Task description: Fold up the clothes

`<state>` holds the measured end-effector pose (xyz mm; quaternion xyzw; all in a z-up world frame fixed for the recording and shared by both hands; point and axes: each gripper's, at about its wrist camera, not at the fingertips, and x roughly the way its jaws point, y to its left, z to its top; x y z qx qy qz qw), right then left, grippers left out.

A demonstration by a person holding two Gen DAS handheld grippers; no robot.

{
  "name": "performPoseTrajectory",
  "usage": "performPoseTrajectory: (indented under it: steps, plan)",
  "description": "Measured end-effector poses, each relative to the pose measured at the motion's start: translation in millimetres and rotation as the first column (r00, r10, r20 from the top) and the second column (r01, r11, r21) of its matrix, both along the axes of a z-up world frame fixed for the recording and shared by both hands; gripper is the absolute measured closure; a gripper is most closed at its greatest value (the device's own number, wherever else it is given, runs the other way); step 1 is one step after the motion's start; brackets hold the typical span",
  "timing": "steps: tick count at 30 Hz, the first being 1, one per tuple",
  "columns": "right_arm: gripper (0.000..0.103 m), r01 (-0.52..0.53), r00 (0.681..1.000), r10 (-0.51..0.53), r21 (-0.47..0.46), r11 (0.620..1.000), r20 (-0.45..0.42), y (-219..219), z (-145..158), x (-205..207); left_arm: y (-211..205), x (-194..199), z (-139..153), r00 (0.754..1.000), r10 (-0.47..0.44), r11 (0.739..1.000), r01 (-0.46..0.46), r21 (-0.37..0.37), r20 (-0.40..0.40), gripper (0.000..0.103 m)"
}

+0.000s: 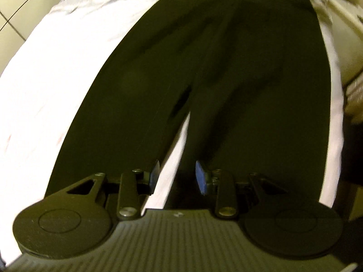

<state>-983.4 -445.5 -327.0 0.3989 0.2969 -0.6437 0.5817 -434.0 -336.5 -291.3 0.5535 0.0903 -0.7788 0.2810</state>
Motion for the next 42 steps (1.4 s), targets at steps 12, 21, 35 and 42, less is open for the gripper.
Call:
performPoseTrajectory:
  steps: [12,21,35,42]
  plan:
    - [0.038,-0.283,0.921,0.207,0.203,0.937,0.329,-108.3,-61.3,-77.9,-33.9,-149.7,-30.5,0.993,-0.115,0.990,0.114,0.084,0.014,0.069]
    - [0.096,-0.520,0.844,0.518,-0.022,0.854,0.141,-53.5,-7.7,-13.0,-38.5,-151.2,-34.3,0.980,-0.174,0.979,0.161,0.127,0.099,0.069]
    - [0.034,-0.283,0.863,0.227,0.060,0.957,0.451,-81.2,-46.8,-77.1,-63.6,-173.1,-39.5,0.971,-0.221,0.971,0.211,0.108,0.088,0.069]
    - [0.096,-0.207,0.712,0.018,0.185,0.961,0.702,-101.2,-94.4,-82.4,-67.0,-188.0,-37.9,0.979,-0.199,0.977,0.194,0.087,0.051,0.069]
